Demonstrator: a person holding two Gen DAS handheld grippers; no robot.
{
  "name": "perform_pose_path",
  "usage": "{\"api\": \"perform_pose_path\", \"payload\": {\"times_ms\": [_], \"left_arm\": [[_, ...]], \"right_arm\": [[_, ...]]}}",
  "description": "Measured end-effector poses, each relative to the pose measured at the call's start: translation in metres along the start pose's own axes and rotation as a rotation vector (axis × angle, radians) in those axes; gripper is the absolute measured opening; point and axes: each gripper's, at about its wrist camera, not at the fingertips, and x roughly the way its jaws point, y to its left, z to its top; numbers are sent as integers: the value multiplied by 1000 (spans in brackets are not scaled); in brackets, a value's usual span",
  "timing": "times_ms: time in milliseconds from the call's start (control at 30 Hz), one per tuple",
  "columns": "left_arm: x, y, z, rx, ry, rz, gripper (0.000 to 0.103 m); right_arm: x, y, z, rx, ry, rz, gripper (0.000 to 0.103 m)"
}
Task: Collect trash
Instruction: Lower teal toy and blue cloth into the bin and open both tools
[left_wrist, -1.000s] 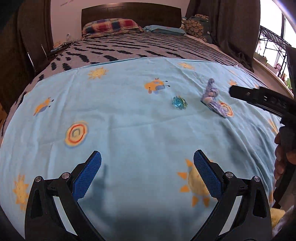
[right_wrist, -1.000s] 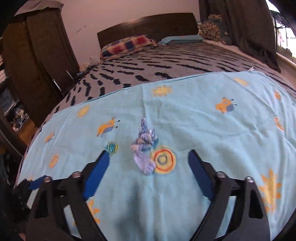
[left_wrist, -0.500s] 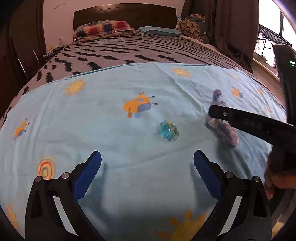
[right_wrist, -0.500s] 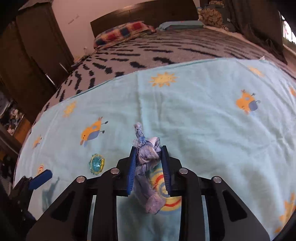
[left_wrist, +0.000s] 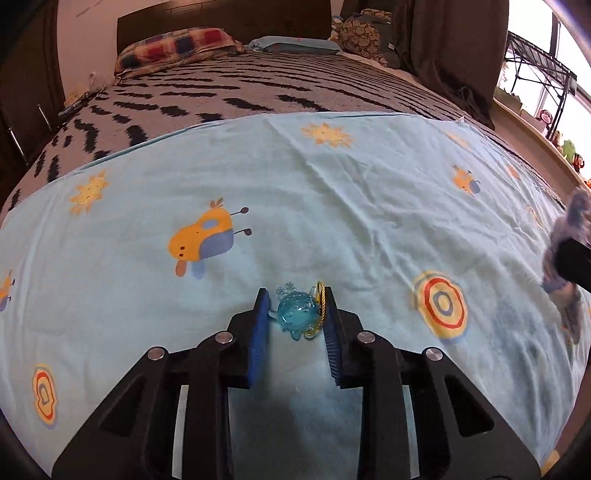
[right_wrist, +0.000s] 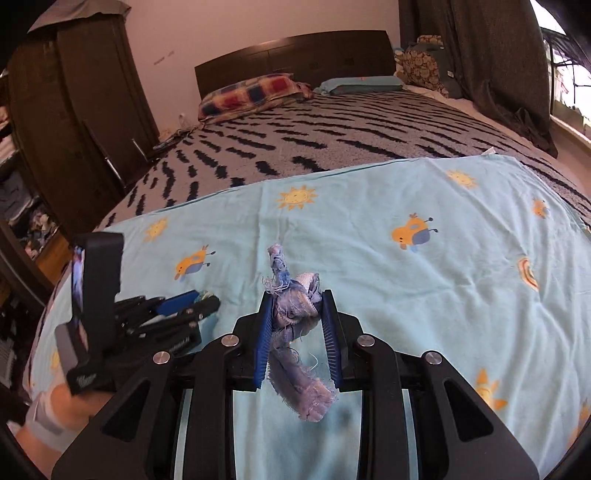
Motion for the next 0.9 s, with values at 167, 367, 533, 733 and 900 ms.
{"api": "perform_pose_path", "payload": {"times_ms": [167,367,533,733,900], "left_arm": [[-20,3,-14,-11,0,-4,26],[-72,2,-55,5,-37,-29,26],[-127,-4,-101,67,-81,-46,26],[-179,-14,-165,132,-111,-65,26],[-209,-18,-218,131,-123,-109,26]], "right_arm": [[-26,3,-17,-26,-11,20,27],[-56,17,-47,-86,-19,23,27],[-83,33,-83,-120,-23,49,27],[-114,51,-130,-147,-30,98,27],[-136,56,-170,-109,-7,172,27]]}}
